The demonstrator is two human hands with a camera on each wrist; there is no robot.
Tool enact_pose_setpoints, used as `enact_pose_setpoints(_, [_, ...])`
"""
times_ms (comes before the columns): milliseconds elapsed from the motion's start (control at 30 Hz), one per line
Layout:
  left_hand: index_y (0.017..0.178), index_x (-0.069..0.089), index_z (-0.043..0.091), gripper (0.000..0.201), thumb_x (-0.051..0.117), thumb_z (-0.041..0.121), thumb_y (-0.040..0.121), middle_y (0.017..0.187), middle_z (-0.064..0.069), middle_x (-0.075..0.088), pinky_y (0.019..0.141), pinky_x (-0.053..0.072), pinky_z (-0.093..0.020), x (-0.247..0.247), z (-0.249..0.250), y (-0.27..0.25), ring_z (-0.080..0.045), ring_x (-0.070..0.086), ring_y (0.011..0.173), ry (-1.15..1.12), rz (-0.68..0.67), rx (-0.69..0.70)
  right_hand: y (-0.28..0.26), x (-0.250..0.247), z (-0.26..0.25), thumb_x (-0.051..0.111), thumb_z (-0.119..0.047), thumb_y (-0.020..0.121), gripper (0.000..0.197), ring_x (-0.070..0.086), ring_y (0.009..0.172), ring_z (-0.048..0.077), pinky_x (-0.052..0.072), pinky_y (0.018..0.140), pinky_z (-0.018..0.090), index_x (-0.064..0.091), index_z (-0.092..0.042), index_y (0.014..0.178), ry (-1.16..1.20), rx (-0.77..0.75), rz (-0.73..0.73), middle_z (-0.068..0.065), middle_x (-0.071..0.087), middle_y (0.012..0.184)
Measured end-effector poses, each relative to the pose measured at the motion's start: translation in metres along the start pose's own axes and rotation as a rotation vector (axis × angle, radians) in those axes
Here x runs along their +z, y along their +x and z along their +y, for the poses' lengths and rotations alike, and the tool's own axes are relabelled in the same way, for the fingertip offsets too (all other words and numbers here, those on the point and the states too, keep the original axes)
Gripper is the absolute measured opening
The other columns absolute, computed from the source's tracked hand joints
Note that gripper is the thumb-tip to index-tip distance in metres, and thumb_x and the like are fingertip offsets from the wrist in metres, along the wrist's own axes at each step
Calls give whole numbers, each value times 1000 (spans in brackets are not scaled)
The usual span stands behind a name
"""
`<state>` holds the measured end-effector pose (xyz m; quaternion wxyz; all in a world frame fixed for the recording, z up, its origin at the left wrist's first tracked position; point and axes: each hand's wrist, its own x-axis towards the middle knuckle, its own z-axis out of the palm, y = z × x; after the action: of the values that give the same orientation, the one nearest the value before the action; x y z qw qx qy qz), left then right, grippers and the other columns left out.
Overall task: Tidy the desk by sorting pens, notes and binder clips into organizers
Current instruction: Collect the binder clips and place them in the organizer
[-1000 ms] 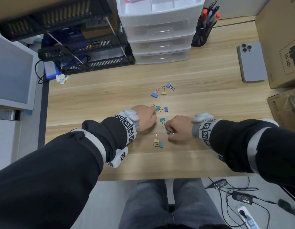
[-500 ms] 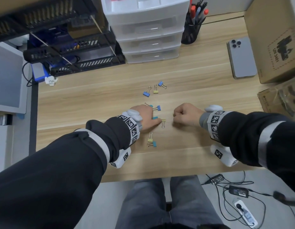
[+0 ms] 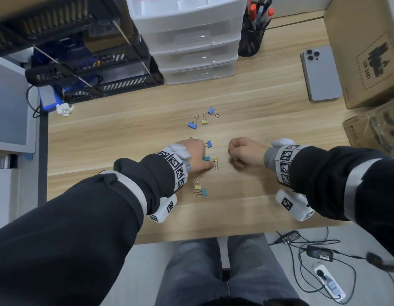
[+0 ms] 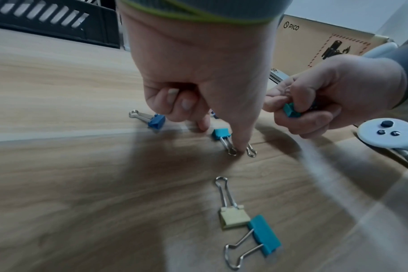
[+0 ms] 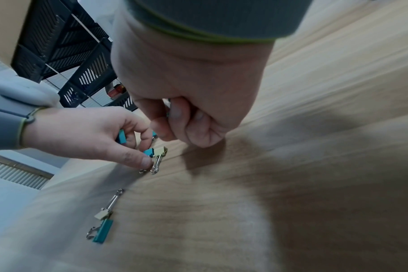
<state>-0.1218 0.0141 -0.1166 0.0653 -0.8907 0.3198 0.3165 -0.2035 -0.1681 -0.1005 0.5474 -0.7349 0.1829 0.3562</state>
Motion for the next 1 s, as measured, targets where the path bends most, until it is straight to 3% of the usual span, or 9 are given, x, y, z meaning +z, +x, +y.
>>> enact_pose_setpoints(100, [67,48,18,44,61,59,80,64,0,58,48,35,-26,2,-2,2,-21,52,53,4,-4,-5,3,2,-4,34,9,79,28,42,42,22,29,41,21,58,-5,86,64,27,-35,10,45,41])
enact_pose_setpoints(233, [72,57,18,30,59,47,80,69,-1,61,49,37,-26,1,-2,2,-21,51,54,3,-31,-4,5,2,-7,36,5,81,27,42,40,23,30,38,18,63,1,74,65,41,-105,19,59,60])
enact_pose_setpoints(367, [65,51,18,31,48,46,78,61,0,52,50,34,-26,-2,-5,-5,-22,45,51,-36,-36,-55,12,9,-8,44,-26,100,40,47,40,21,31,40,20,52,-11,63,18,77,-104,9,55,55])
enact_pose_setpoints(500, [68,51,15,33,40,39,88,68,-5,56,53,36,-28,-2,-18,-12,-23,47,56,-66,-42,-93,18,23,-8,41,-17,104,31,46,41,15,37,40,19,62,-8,82,-35,54,-138,8,53,62])
enact_pose_setpoints(567, [74,58,14,36,38,40,89,74,-6,62,55,39,-29,0,-25,-15,-25,53,61,-79,-21,-83,18,31,-12,45,-16,101,27,50,50,11,42,51,21,68,-10,90,-143,14,-146,5,56,68])
enact_pose_setpoints(633, [88,67,14,42,37,43,91,84,-6,69,59,44,-31,2,-31,-17,-27,63,71,-82,20,-71,16,37,-16,57,-29,95,21,52,65,12,44,64,23,71,-19,83,-327,-54,-159,-3,60,74])
enact_pose_setpoints(733, [99,69,18,40,40,45,95,92,-3,70,70,52,-35,5,-40,-19,-29,66,82,-81,85,-53,9,51,-22,74,-45,77,22,55,66,12,45,60,24,68,-23,80,-610,-139,-212,-13,58,69])
enact_pose_setpoints(833, [103,64,20,32,38,39,98,95,-4,68,72,53,-37,9,-50,-21,-27,64,82,-107,101,-51,6,72,-18,79,-53,63,37,61,71,14,46,59,27,62,-27,84,-898,-239,-192,-12,59,70])
enact_pose_setpoints(1000, [109,65,16,28,39,23,101,102,-6,69,76,53,-38,8,-54,-18,-29,66,89,-78,61,-31,9,89,-5,75,-55,65,41,61,70,18,40,54,26,57,-23,82,-1035,-332,-92,-7,65,73])
